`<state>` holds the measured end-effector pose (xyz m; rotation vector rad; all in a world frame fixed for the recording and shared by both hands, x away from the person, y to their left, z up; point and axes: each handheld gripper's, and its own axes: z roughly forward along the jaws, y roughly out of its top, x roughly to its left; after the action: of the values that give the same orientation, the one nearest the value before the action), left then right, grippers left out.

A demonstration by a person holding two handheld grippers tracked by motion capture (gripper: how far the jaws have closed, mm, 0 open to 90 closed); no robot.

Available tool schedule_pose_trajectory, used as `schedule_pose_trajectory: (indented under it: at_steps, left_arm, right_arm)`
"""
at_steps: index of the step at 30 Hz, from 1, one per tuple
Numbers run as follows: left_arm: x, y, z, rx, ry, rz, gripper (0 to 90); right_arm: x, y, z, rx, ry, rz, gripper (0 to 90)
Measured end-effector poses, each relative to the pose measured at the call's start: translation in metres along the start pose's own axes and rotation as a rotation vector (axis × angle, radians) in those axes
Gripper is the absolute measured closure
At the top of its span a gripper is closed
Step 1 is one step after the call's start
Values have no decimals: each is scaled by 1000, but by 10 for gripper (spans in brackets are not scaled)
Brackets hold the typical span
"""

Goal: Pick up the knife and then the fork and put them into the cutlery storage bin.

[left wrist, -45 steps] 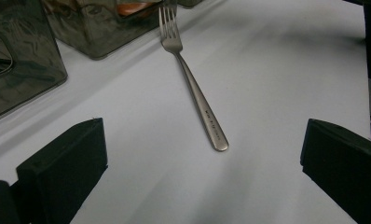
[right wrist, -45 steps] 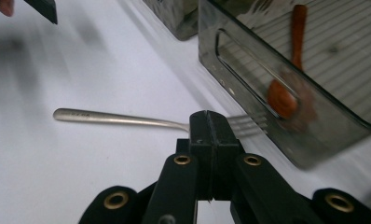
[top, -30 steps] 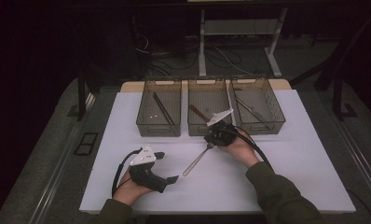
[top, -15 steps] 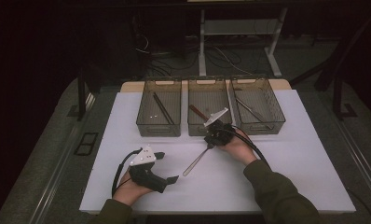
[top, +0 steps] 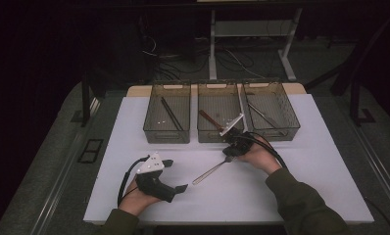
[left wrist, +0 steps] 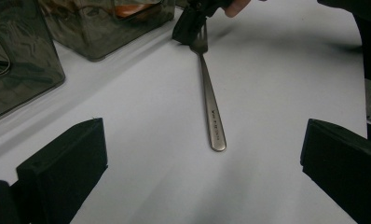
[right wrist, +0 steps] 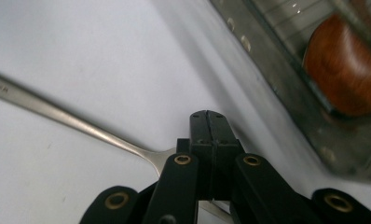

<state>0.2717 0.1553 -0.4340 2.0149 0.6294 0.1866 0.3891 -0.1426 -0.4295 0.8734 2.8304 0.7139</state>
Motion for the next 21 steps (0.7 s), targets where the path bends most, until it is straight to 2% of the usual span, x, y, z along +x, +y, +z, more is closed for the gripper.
schedule_pose_trajectory:
  at_steps: [1,6,13,21]
  left_arm:
    - [0,0,0,-2,1,0,0]
    - [0,0,0,0,-1,-2,0]
    - [0,0,1,-1,1,-1,0]
    - [0,0,1,0,0,-2,0]
  right_arm:
    - [-1,-1,-1,10,-4,-15,891]
    - [1,-12,-7,36,21,-22,891]
    - [6,-30,-17,65,75,-38,891]
    - [19,-45,-27,140,140,-103,891]
